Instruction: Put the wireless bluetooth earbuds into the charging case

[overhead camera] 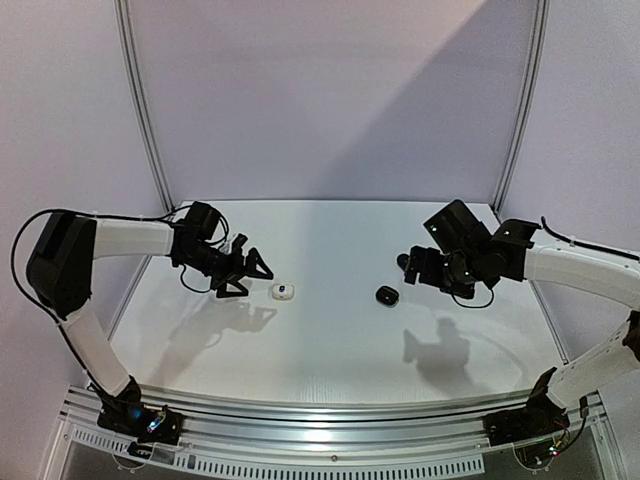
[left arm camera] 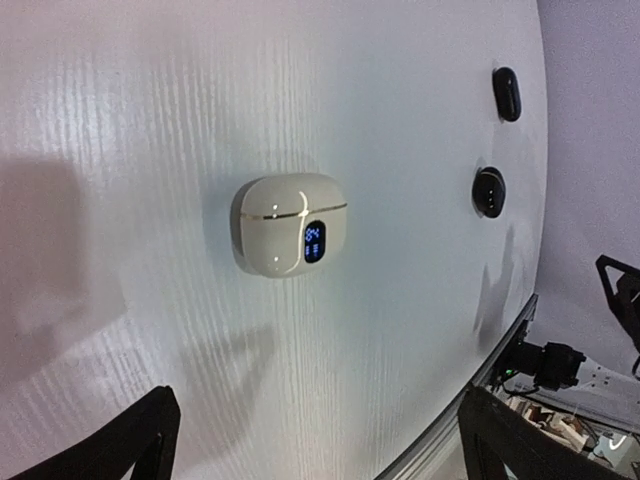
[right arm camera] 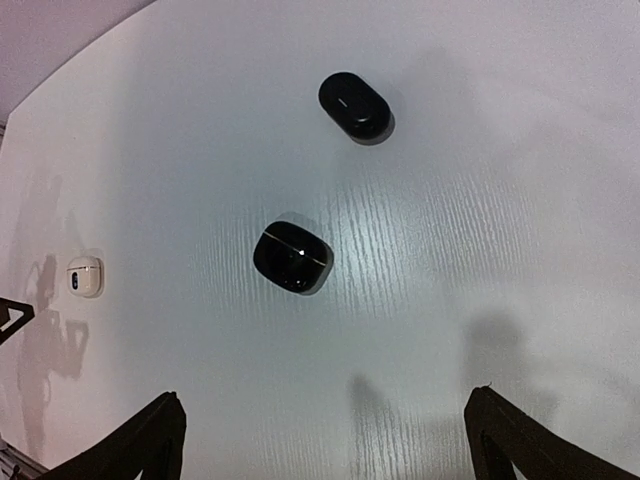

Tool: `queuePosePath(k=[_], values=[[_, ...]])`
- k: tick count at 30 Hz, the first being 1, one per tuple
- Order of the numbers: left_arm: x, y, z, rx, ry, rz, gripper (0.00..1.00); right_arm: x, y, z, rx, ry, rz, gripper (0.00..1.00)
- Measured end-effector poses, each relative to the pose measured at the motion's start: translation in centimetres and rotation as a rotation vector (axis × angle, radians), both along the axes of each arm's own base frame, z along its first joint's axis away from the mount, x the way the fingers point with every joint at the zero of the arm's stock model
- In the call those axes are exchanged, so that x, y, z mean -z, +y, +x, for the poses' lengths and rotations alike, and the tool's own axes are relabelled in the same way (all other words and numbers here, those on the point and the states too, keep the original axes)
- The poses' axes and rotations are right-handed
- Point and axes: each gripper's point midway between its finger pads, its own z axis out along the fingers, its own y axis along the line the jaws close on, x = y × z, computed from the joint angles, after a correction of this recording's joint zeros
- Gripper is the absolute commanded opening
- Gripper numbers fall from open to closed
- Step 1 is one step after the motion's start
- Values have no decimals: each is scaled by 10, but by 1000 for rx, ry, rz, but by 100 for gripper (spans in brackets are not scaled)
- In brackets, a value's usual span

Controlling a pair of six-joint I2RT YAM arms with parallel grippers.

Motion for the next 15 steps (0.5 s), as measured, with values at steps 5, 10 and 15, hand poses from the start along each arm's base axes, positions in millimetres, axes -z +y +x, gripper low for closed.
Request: queuePosePath(k=[5, 10, 15], values=[[-52, 41, 0, -24, -260, 102, 99, -4, -29, 15, 41, -1, 23, 99], [-111, 84, -3, -77, -630, 192, 99, 12, -109, 24, 222, -52, 28, 99], [-82, 135, -35, -145, -757, 323, 99, 23, -158, 12, 351, -112, -93, 99]])
